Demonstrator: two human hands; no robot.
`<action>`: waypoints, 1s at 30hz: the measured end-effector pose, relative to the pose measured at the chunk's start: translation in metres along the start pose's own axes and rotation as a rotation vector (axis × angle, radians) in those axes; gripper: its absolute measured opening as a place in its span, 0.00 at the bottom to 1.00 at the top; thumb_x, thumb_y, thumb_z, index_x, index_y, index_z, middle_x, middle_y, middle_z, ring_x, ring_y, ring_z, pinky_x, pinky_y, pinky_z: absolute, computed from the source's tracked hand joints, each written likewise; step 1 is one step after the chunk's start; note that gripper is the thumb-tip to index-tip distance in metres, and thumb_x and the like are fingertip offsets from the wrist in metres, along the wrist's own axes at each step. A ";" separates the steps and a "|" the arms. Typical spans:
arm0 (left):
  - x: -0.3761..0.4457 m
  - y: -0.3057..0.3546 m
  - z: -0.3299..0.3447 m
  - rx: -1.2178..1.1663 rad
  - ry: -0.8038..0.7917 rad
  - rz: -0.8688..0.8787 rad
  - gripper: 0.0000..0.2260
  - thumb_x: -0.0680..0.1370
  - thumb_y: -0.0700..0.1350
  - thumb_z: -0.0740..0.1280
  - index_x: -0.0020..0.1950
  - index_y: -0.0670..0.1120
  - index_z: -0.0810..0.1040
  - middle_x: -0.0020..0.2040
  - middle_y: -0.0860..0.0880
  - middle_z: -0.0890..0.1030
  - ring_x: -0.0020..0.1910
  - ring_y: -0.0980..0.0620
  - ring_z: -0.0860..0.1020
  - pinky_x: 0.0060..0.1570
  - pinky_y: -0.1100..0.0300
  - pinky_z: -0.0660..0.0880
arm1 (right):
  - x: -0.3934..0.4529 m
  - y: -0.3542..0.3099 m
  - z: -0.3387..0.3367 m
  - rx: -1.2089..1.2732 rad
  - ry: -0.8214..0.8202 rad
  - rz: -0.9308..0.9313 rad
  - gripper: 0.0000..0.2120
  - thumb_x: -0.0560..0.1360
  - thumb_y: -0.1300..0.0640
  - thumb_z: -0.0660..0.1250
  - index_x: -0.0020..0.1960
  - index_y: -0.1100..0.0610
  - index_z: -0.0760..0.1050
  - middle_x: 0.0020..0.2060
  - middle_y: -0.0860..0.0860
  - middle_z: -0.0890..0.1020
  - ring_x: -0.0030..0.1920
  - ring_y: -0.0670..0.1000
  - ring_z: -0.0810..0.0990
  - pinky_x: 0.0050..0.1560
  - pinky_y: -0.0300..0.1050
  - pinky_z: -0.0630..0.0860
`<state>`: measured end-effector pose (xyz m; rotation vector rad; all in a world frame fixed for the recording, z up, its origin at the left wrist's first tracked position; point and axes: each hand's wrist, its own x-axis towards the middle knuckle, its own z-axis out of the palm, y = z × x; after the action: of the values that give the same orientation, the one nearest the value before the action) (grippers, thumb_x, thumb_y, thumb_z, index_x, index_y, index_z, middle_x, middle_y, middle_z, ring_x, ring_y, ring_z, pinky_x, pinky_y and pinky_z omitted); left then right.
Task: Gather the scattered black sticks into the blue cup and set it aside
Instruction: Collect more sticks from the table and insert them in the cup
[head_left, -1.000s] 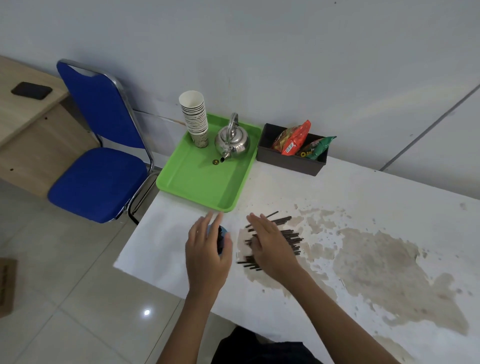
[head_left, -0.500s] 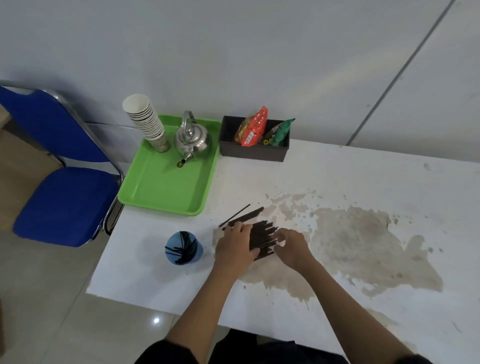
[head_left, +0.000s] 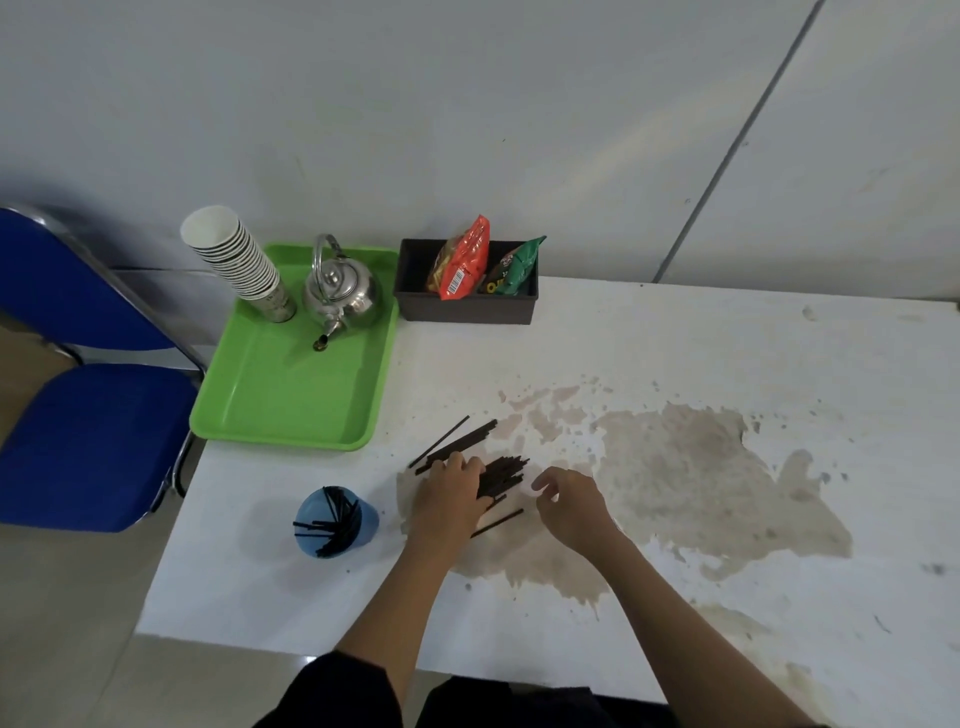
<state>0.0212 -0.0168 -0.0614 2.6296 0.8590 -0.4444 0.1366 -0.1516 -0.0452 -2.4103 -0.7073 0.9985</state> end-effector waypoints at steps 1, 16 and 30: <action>0.000 -0.001 0.001 -0.021 0.002 -0.002 0.18 0.80 0.54 0.65 0.67 0.49 0.70 0.64 0.48 0.73 0.62 0.48 0.72 0.56 0.56 0.76 | -0.001 0.001 0.000 0.000 0.000 -0.001 0.11 0.76 0.64 0.60 0.55 0.57 0.78 0.52 0.53 0.80 0.45 0.48 0.74 0.40 0.34 0.67; -0.001 -0.006 0.009 -0.053 -0.002 -0.034 0.20 0.82 0.52 0.64 0.71 0.45 0.69 0.66 0.47 0.74 0.65 0.49 0.73 0.61 0.58 0.74 | -0.012 0.004 0.005 0.056 -0.026 0.049 0.12 0.77 0.64 0.57 0.54 0.56 0.78 0.47 0.51 0.78 0.32 0.45 0.74 0.31 0.34 0.67; -0.002 -0.002 0.014 0.110 -0.001 0.001 0.18 0.84 0.46 0.60 0.72 0.41 0.66 0.68 0.44 0.73 0.65 0.49 0.72 0.62 0.59 0.73 | -0.019 -0.007 0.005 0.121 -0.018 0.069 0.12 0.77 0.64 0.58 0.51 0.55 0.78 0.45 0.51 0.77 0.32 0.47 0.73 0.32 0.35 0.68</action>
<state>0.0162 -0.0223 -0.0736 2.7294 0.8558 -0.5065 0.1193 -0.1570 -0.0349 -2.3370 -0.5562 1.0610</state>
